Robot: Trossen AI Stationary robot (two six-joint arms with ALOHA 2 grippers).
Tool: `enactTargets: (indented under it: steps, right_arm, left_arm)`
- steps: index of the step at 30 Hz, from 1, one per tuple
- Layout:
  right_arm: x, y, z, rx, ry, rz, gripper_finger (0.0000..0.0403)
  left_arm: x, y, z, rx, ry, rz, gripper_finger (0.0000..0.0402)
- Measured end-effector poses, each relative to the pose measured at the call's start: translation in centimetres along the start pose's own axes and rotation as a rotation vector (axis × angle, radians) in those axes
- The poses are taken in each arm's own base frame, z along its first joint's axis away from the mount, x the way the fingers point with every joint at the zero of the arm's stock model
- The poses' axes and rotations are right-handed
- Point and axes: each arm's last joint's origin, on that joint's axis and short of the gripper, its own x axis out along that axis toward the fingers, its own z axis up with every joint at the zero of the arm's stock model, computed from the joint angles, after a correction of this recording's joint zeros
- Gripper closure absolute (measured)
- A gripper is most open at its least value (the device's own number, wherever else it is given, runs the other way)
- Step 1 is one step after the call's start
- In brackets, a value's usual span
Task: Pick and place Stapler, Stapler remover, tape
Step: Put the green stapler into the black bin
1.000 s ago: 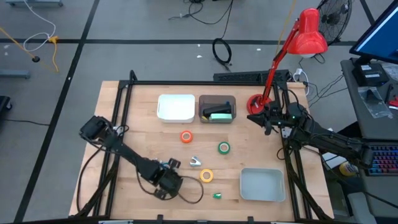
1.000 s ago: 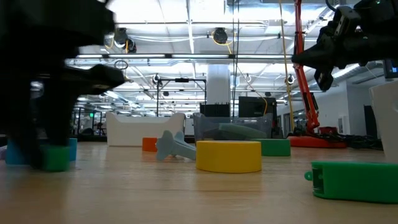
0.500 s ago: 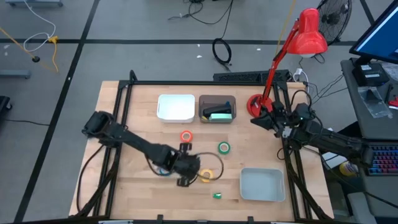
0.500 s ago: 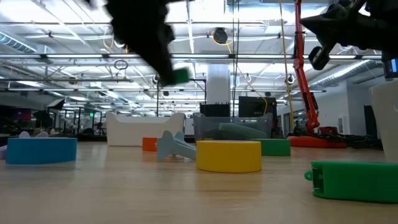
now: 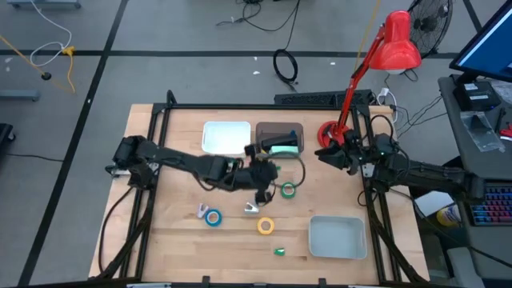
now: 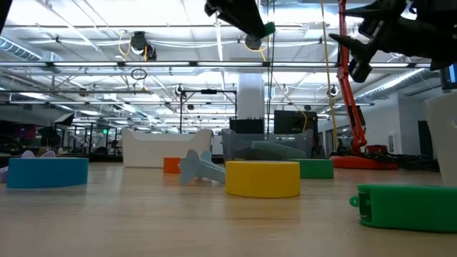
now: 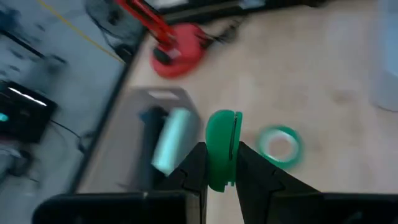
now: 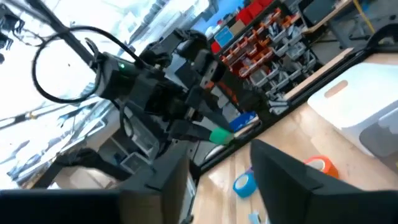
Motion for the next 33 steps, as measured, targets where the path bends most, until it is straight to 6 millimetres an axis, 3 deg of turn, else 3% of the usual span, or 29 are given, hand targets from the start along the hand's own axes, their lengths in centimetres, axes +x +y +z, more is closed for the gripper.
enactTargets:
  steps: [7,14,23,33]
  right_arm:
    - [1.7,-1.0,-0.2,0.036,-0.029,-0.019,0.0165]
    - [2.9,-1.9,0.3,-0.038,-0.162,-0.093,0.0157]
    - [6.6,-2.3,2.5,-0.222,-0.129,-0.145,0.0161]
    - [9.6,-3.6,3.5,-0.252,-0.078,-0.241,0.0163]
  left_arm:
    - [1.9,4.0,0.9,0.07,-0.037,0.09,0.0348]
    - [3.1,6.6,1.0,0.108,-0.038,0.147,0.0348]
    - [3.7,8.1,1.3,0.177,-0.063,0.186,0.0348]
    - [4.0,8.8,1.2,0.183,-0.055,0.2,0.0348]
